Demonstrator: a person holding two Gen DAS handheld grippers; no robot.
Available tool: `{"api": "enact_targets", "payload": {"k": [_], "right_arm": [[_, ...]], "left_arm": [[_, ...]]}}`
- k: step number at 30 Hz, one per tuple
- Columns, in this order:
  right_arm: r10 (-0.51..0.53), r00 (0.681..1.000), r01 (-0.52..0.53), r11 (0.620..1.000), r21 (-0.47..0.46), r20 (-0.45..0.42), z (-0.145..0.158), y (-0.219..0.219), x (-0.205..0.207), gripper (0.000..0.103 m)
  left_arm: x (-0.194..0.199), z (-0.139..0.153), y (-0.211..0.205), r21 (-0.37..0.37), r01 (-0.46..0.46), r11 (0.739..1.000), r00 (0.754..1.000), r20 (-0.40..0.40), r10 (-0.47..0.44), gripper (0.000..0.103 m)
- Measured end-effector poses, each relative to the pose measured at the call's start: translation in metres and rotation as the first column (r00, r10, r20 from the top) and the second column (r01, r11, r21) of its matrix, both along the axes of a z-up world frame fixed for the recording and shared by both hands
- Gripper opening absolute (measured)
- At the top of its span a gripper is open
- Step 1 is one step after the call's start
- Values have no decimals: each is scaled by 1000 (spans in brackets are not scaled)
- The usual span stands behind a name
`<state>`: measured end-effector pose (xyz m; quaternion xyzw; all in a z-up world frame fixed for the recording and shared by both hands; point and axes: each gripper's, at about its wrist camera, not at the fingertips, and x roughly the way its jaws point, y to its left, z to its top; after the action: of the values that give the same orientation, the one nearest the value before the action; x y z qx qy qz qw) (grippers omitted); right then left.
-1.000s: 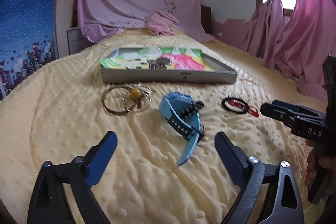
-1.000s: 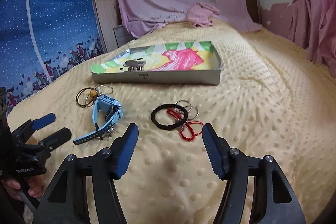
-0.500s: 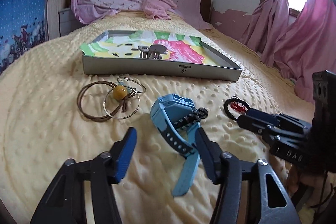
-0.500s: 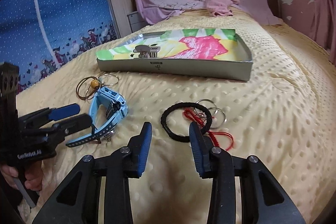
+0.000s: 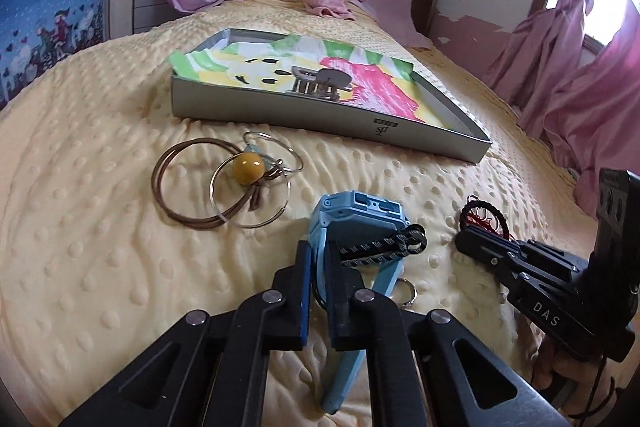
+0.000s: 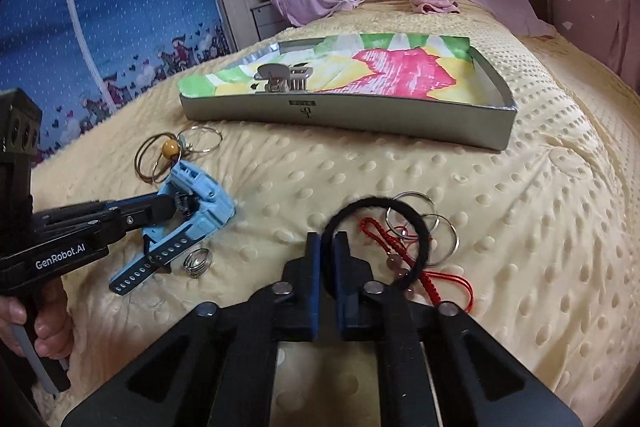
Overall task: Organize jewelry
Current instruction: 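Carry the watch and hair tie into the tray and open both tools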
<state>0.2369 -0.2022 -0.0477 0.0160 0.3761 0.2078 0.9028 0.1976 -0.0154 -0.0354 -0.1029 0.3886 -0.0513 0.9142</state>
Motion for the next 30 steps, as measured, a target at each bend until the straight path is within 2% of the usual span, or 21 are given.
{"api": "enact_targets", "payload": {"k": [3,10,17,25,30], "right_arm": [[9,1000,-9,1000,22,11,0,-2,-3,5],[61,995,-67,995,71,78,13,-2,-17,5],[54,994,-63,994,91,99,19,-6,-21,5],[43,989,-62,990,126,144,37,-12,-23,5],[43,982,-64,992,108,181,57,-13,-2,5]], "left_arm": [[-7,4,0,-6,0,1000,1000,6,0,6],[-20,25,-4,31,50,998,997,58,-52,5],[-21,40,-6,23,66,998,995,71,-67,5],[-3,61,-10,-1,65,998,990,123,-64,5],[31,68,-13,-1,43,999,988,150,-43,5]]}}
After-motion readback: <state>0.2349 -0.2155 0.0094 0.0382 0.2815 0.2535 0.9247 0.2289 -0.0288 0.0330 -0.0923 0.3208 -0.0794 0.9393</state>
